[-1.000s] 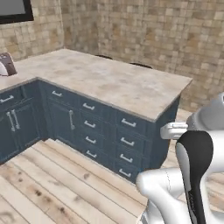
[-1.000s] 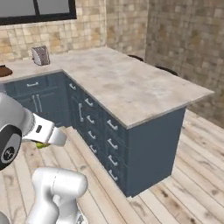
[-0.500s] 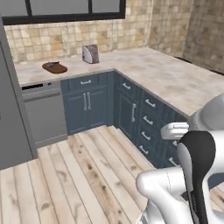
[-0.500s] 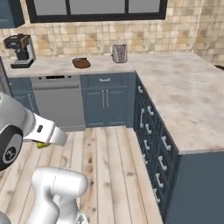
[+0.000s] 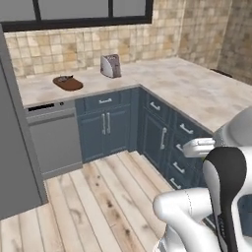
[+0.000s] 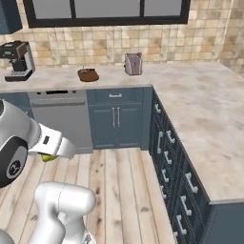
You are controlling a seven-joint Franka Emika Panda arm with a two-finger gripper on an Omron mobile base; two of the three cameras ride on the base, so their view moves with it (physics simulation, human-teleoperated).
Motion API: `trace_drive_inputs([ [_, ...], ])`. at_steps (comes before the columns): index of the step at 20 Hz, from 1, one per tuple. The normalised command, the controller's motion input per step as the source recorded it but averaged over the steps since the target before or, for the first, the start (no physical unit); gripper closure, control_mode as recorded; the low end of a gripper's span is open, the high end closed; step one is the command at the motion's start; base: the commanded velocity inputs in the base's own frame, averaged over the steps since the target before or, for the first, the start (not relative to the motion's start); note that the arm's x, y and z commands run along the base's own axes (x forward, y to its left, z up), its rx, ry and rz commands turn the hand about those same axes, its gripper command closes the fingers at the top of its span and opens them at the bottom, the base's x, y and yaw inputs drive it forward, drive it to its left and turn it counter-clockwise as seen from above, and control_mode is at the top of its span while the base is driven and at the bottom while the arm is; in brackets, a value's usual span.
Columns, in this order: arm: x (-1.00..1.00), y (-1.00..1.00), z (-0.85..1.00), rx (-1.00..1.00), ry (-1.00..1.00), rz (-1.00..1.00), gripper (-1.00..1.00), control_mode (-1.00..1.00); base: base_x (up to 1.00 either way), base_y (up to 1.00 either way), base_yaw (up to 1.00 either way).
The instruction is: Retrieve a lemon from the fridge and place it on the cutting board with the fish.
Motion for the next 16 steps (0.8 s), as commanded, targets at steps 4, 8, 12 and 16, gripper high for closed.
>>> trace_drive_inputs([
  [4,0.00,0.00,0.00,0.00,0.00,0.00,1.00,1.00,0.81,-0.37,0.16],
  [8,0.00,0.00,0.00,0.00,0.00,0.00,1.00,1.00,0.73,-0.22,0.38],
  [12,0.00,0.00,0.00,0.00,0.00,0.00,1.00,1.00,0.55,-0.02,0.30],
  [16,0.00,0.00,0.00,0.00,0.00,0.00,1.00,1.00,0.56,-0.06,0.18],
])
